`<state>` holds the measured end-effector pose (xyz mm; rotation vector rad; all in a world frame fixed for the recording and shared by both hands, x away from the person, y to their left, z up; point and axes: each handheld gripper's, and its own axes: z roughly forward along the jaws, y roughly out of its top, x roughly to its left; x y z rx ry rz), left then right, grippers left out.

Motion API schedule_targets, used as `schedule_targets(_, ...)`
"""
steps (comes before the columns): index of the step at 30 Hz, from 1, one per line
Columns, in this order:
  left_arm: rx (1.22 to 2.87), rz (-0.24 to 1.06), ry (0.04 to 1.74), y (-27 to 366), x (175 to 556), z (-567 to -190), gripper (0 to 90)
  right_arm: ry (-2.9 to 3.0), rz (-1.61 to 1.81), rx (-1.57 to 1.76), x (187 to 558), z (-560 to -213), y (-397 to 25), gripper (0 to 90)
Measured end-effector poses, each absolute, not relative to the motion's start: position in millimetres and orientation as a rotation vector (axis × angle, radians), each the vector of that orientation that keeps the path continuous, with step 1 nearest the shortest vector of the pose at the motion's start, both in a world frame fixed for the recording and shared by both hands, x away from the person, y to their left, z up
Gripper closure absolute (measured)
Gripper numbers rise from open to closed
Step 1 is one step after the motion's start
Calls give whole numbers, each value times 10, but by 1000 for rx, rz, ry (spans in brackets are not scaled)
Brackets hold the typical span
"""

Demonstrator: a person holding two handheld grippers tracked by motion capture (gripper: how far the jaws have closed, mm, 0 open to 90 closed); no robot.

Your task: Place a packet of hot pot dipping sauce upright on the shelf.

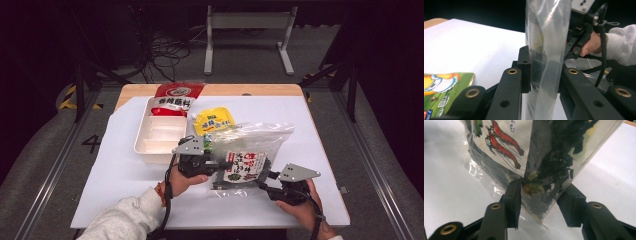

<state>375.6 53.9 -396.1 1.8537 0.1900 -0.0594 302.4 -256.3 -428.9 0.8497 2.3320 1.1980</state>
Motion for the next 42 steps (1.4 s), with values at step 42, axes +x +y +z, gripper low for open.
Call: schedule_targets(42,1649,335,312,1740,3911,-3227,787,2263,1159,986,3002,-4341,-2795,334)
